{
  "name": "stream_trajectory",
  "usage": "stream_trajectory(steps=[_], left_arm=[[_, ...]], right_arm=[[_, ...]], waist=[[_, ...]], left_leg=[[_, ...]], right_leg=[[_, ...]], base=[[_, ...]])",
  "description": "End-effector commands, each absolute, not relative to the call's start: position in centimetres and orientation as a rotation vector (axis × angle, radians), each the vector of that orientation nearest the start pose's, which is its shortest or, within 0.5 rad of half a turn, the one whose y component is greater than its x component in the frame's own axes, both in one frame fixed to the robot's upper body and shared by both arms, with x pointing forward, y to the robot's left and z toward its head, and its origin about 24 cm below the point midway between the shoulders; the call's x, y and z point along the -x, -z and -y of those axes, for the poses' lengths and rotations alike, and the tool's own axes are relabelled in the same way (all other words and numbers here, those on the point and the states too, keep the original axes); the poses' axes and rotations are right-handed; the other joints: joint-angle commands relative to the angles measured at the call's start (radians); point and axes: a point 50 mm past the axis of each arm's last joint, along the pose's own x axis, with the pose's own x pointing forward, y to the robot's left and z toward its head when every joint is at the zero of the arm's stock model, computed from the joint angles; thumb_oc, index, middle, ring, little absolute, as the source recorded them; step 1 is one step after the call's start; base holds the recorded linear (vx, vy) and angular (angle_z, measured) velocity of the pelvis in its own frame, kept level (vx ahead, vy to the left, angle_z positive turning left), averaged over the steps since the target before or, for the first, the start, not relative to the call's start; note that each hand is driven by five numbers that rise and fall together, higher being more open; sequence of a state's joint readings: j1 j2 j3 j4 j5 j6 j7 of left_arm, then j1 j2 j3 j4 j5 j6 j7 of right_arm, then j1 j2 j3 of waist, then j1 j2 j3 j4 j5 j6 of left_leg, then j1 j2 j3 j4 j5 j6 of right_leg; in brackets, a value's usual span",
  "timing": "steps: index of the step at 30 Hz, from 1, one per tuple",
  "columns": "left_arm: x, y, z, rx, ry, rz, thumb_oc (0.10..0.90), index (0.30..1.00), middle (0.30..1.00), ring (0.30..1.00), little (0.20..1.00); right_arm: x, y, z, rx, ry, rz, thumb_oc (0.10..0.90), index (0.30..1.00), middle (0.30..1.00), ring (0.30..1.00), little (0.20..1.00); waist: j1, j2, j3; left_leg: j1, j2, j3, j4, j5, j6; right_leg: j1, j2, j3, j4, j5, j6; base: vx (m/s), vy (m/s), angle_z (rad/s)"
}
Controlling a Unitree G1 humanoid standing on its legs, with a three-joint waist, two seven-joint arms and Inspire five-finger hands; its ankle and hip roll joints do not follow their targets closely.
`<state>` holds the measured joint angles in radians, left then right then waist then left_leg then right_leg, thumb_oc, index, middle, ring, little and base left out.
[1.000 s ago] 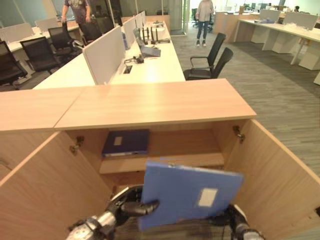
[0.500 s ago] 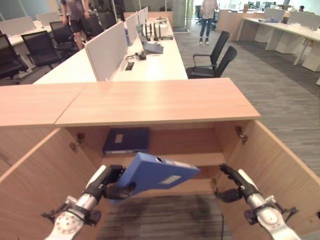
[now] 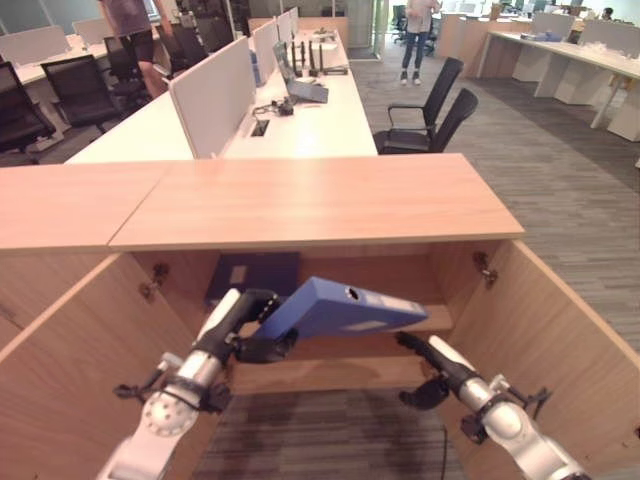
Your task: Put the empty folder in the office cabinet
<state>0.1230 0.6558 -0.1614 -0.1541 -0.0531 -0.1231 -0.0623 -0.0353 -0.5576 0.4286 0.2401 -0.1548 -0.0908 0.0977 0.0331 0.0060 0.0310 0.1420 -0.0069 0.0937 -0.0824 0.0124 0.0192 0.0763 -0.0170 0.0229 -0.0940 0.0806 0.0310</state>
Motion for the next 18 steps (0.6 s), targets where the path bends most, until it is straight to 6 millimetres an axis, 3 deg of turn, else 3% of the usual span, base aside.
stream_trajectory(steps=[1,4,11,18], left_arm=[[-24.0,-14.1,-18.4,-0.575,0.408,0.469,0.400,0.300,0.300,0.300,0.300],[-24.0,-14.6,-17.6,-0.609,0.458,0.502,0.400,0.300,0.300,0.300,0.300],[-23.9,-14.9,-17.9,-0.650,0.447,0.509,0.400,0.300,0.300,0.300,0.300],[-23.5,-14.3,-20.4,-0.724,0.349,0.448,0.400,0.300,0.300,0.300,0.300]], right_arm=[[-27.7,-6.0,15.4,0.725,-0.488,0.143,0.800,0.900,0.900,0.900,0.900],[-28.1,-6.9,14.8,0.726,-0.490,0.189,0.800,0.900,0.900,0.900,0.900],[-28.3,-7.6,15.1,0.723,-0.464,0.206,0.800,0.900,0.900,0.900,0.900],[-26.8,-5.4,18.5,0.718,-0.405,0.056,0.800,0.900,0.900,0.900,0.900]], waist=[[0.000,-0.041,-0.044],[0.000,-0.040,-0.044],[0.002,-0.039,-0.045],[0.004,-0.040,-0.049]], left_leg=[[-0.017,-0.025,-0.059,-0.005,-0.045,-0.006],[-0.017,-0.025,-0.060,-0.005,-0.045,-0.006],[-0.016,-0.025,-0.060,-0.005,-0.046,-0.007],[-0.014,-0.025,-0.062,-0.005,-0.045,-0.009]], right_leg=[[0.021,-0.039,-0.029,0.007,-0.002,0.049],[0.021,-0.038,-0.028,0.007,-0.003,0.049],[0.021,-0.038,-0.031,0.007,-0.004,0.049],[0.025,-0.038,-0.035,0.007,-0.007,0.048]], base=[[0.00,0.000,0.00],[0.00,0.000,0.00],[0.00,0.000,0.00],[0.00,0.000,0.00]])
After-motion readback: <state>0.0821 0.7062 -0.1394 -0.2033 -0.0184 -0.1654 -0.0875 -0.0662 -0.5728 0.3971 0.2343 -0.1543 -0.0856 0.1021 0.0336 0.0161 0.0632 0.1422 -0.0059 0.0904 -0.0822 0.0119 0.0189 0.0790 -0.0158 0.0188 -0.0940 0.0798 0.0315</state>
